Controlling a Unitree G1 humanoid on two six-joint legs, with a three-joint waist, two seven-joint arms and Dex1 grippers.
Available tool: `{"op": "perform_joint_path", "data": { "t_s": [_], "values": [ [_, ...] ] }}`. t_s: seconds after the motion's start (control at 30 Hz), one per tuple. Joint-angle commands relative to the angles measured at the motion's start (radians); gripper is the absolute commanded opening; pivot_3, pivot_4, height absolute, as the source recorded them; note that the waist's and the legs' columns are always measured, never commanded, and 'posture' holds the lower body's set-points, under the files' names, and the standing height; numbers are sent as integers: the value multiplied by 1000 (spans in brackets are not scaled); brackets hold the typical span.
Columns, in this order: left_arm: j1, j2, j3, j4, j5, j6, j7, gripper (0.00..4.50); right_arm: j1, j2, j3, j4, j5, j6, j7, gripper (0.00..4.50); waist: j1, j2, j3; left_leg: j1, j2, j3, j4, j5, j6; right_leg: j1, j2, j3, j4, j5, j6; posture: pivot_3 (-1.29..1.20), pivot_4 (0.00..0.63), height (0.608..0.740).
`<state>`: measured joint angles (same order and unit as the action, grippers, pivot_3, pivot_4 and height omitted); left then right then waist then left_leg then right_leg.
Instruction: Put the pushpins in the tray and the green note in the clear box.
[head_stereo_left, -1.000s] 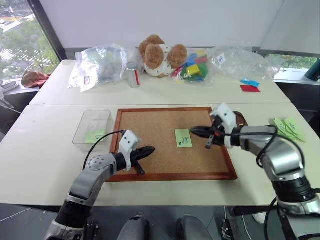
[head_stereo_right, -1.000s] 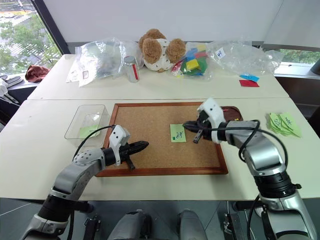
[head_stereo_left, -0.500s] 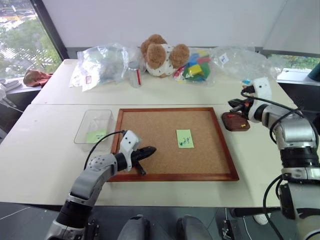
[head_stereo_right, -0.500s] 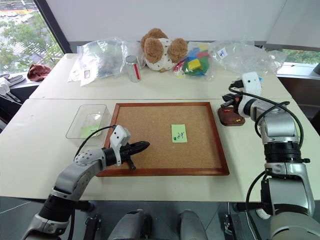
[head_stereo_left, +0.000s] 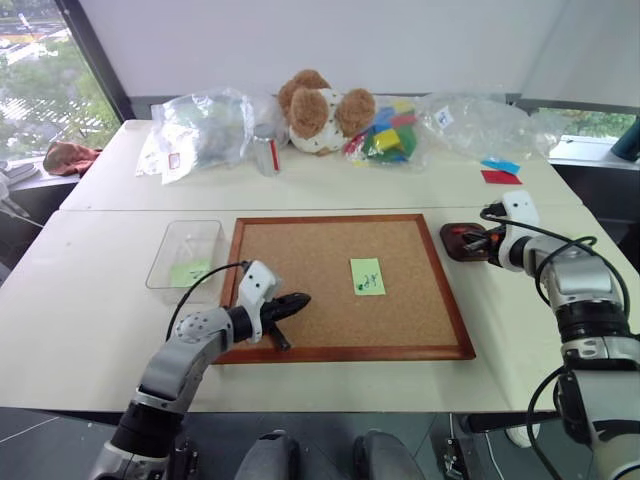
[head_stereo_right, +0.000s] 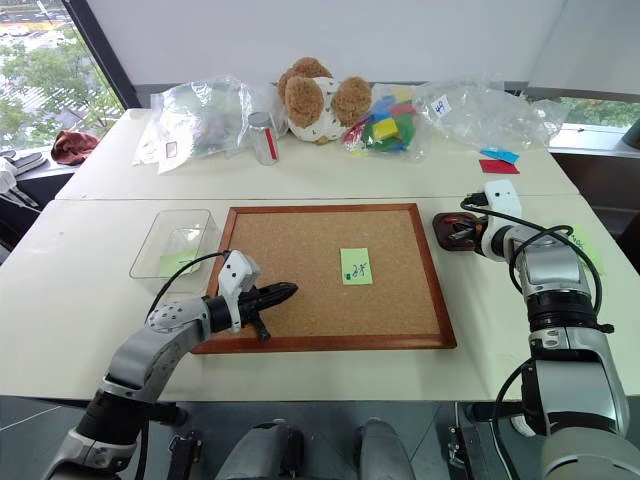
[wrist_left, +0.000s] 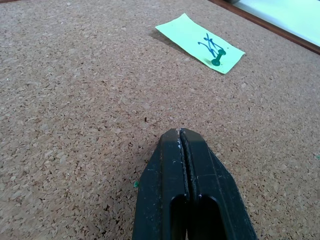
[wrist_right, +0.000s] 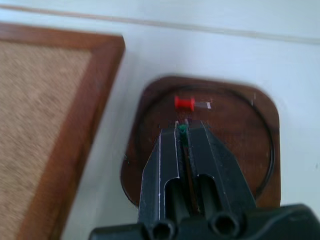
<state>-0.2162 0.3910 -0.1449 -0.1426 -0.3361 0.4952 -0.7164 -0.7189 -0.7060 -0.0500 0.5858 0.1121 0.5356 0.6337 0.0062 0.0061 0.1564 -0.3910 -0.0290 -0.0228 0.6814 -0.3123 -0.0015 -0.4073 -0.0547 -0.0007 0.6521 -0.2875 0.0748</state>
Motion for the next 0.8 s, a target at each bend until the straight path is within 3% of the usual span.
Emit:
{"op": "perform_joint_path", "data": {
  "t_s": [0.03,0.3,0.4,0.53,0.8],
  "values": [
    [15,10,-9,7,10,19,-1,0,-7,1,-8,7,-10,-13,-4,63,0,0,0,0,0,0,0,0,0,0,0,0,0,0,0,0,150,740],
    [12,12,-13,8,13,18,-6,0,0,0,-18,-1,0,-8,0,63,-1,0,0,0,0,0,0,0,0,0,0,0,0,0,0,0,150,740],
    [10,10,-15,9,13,19,-5,0,-4,-1,-23,5,-1,-9,-7,947,-1,0,0,0,0,0,0,0,0,0,0,0,0,0,0,0,150,740],
    [10,9,-16,9,12,18,-4,0,-10,-6,-20,12,-6,-12,-11,2875,-1,0,0,0,0,0,0,0,0,0,0,0,0,0,0,0,150,740],
    [10,7,-13,12,12,16,-2,0,-25,-22,-43,-33,19,11,8,2875,-1,0,0,0,0,0,0,0,0,0,0,0,0,0,0,0,150,740]
  ]
}}
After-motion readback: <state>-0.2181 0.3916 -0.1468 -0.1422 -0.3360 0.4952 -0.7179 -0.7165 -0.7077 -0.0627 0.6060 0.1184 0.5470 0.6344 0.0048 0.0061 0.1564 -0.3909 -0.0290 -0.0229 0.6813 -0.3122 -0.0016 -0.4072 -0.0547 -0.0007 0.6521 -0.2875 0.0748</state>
